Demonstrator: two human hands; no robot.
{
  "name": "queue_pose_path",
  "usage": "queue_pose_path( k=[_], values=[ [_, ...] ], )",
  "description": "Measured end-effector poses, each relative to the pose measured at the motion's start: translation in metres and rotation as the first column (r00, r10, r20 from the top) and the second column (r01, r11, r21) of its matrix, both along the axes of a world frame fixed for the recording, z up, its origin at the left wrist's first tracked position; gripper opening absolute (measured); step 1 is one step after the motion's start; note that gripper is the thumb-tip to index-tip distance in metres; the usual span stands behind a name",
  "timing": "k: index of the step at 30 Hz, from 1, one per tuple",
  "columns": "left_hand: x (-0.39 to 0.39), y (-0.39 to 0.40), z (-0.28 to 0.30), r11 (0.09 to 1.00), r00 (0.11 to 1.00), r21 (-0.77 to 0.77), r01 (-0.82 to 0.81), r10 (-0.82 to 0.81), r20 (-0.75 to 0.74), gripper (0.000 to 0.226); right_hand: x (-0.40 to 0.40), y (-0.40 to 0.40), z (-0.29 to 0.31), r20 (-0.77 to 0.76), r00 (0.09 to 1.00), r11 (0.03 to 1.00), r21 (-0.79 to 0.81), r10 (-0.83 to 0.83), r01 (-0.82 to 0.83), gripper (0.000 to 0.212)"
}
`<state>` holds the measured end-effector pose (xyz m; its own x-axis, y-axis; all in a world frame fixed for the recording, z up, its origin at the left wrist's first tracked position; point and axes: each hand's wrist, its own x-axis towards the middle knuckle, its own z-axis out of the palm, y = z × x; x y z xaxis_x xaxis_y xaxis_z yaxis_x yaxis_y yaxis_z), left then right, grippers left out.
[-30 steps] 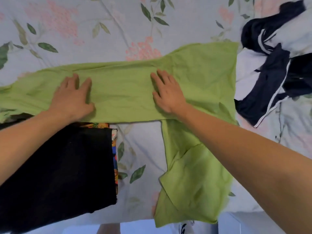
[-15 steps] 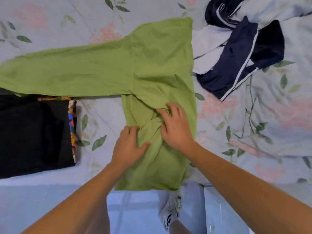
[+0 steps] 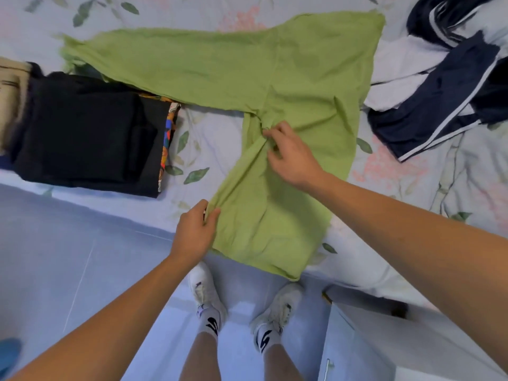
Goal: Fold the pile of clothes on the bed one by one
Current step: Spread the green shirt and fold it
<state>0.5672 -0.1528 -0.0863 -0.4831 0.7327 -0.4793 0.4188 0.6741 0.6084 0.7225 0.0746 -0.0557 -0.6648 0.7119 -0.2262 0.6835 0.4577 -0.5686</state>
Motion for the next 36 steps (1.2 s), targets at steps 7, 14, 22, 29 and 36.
queue_pose_path(
  k=[7, 14, 22, 29, 36],
  values=[
    [0.007, -0.065, -0.021, 0.986, 0.997, -0.148, 0.073, -0.073, 0.006, 0.029, -0.002, -0.033, -0.03, 0.195, 0.972, 0.979, 0.124, 0.133, -0.159, 0.073],
    [0.013, -0.05, -0.021, 0.997, 0.991, -0.021, -0.07, 0.072, 0.109, 0.045, 0.011, -0.036, -0.045, 0.314, 0.925, 0.963, 0.094, 0.214, -0.254, 0.075],
    [-0.01, 0.0, 0.01, 0.983, 0.96, -0.069, 0.168, -0.179, -0.214, 0.05, 0.003, -0.03, -0.031, 0.285, 0.951, 0.993, -0.005, 0.118, -0.121, 0.079],
    [-0.113, 0.108, 0.076, 0.979, 0.947, 0.152, 0.138, -0.085, -0.31, 0.044, -0.066, -0.012, 0.008, 0.154, 0.986, 0.996, 0.043, 0.066, -0.073, 0.068],
    [-0.299, 0.205, 0.05, 0.994, 0.921, 0.109, -0.03, 0.07, -0.383, 0.061, -0.211, 0.034, -0.013, 0.039, 0.999, 0.997, 0.062, 0.035, -0.038, 0.062]
  ],
)
